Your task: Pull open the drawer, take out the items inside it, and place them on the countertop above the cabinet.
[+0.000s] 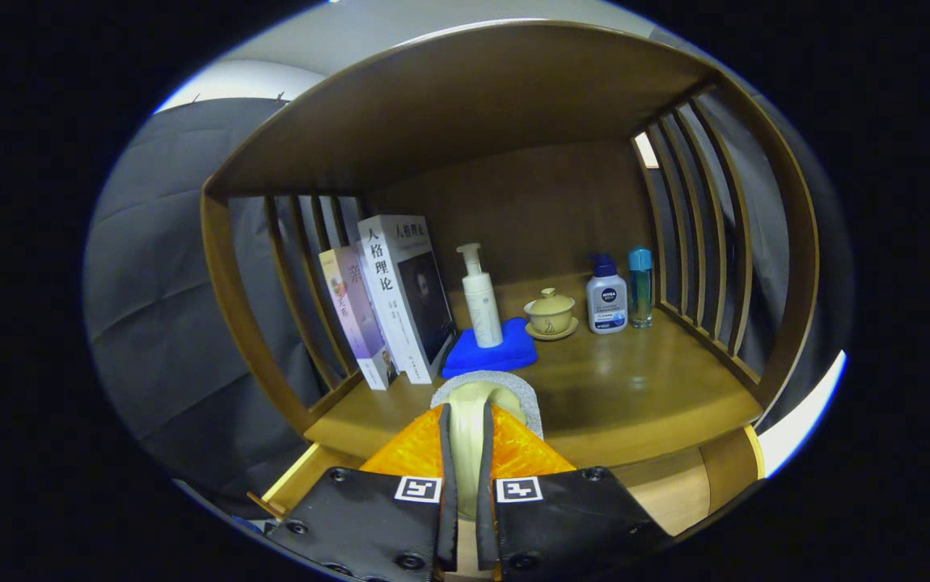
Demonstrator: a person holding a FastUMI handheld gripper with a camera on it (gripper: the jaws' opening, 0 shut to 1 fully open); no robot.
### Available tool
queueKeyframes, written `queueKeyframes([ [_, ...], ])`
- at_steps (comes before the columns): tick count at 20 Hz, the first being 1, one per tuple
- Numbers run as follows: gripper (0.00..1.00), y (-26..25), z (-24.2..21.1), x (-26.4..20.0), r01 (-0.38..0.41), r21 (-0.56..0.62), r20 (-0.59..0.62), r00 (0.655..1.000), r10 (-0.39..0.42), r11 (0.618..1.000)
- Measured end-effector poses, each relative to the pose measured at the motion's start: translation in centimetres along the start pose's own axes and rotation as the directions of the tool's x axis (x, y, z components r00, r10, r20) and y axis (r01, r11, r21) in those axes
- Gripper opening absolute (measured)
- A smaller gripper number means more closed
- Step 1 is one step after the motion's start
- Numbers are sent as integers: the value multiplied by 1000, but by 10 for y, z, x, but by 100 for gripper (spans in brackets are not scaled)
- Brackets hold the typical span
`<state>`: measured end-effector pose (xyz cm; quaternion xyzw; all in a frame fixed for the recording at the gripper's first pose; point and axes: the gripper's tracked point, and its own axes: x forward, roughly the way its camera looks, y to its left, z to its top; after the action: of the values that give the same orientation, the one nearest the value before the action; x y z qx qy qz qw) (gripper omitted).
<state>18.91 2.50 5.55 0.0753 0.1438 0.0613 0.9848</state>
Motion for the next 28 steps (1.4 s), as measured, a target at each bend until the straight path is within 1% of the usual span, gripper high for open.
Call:
queueKeyframes([
  [2, 11, -6, 1, 15, 32, 33, -22, 999, -31, 999],
  [7, 11, -21, -9, 50, 90, 62, -103, 991, -84, 994],
  [8, 11, -25, -10, 56, 105, 66, -108, 989, -97, 992],
  [9, 13, -27, -8, 62, 112, 68, -109, 989, -104, 991],
  [11, 13, -27, -4, 71, 115, 79, -108, 988, -106, 990],
  [16, 13, -34, -2, 88, 141, 52, -129, 983, -133, 989],
  [17, 17, -35, -1, 90, 146, 38, -132, 981, -140, 989],
  [19, 18, -33, -2, 96, 155, 23, -127, 980, -151, 988],
  [21, 27, -36, -5, 95, 166, -15, -116, 979, -167, 986],
  [24, 62, -28, -10, 94, 155, -25, -93, 983, -157, 988],
  [27, 98, -16, -1, 76, 127, -40, -30, 991, -129, 991],
  [28, 98, -10, 4, 67, 115, -52, 6, 993, -115, 992],
])
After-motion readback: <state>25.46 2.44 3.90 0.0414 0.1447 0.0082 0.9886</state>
